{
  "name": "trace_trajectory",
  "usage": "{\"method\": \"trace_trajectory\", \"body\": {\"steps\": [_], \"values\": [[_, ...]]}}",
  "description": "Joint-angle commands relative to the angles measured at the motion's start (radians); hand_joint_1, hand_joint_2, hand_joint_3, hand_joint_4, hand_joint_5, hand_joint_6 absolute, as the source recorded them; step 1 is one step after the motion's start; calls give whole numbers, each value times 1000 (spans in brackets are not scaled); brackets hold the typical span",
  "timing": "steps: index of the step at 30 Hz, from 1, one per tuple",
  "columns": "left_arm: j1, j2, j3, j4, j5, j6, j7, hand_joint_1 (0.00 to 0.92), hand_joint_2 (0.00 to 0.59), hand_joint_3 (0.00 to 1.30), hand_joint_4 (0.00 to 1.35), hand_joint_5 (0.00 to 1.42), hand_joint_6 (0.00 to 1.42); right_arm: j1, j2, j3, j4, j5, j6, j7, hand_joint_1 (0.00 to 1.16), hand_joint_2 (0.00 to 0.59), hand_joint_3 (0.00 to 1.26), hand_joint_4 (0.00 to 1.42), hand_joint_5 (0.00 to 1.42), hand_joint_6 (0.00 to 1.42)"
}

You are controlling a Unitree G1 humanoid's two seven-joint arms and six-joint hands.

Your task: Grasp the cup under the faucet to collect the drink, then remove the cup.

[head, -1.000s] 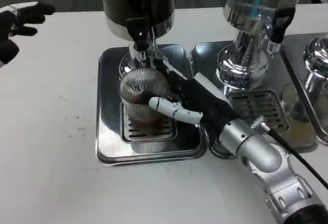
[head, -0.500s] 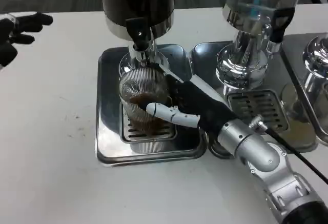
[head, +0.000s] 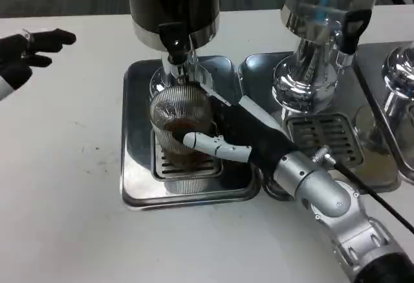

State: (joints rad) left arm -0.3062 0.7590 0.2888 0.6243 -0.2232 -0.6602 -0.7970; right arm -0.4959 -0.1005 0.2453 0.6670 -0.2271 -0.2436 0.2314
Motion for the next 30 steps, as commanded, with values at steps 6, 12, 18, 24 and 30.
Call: {"method": "trace_trajectory", "body": {"steps": [6,12,18,24,30], "values": [[-1,11,-21,21,18,5,-3,0,97,293,175,153,219,-4,-8,21,-9,-55,2,-40,467,198,0,0,0,14],[0,6,-38,28,24,8,-1,0,100,294,179,153,219,-1,-8,25,-13,-80,4,-62,491,195,0,0,0,17],[-6,4,-45,37,27,12,-2,0,101,295,180,154,219,14,-1,21,-32,-94,17,-98,494,195,0,0,0,17],[-6,3,-47,43,34,21,4,0,120,304,193,166,219,26,9,12,-36,-84,10,-109,496,195,0,0,0,53],[-1,6,-41,42,38,28,5,0,132,316,204,167,219,26,17,13,-35,-89,14,-120,497,201,0,0,0,57]]}}
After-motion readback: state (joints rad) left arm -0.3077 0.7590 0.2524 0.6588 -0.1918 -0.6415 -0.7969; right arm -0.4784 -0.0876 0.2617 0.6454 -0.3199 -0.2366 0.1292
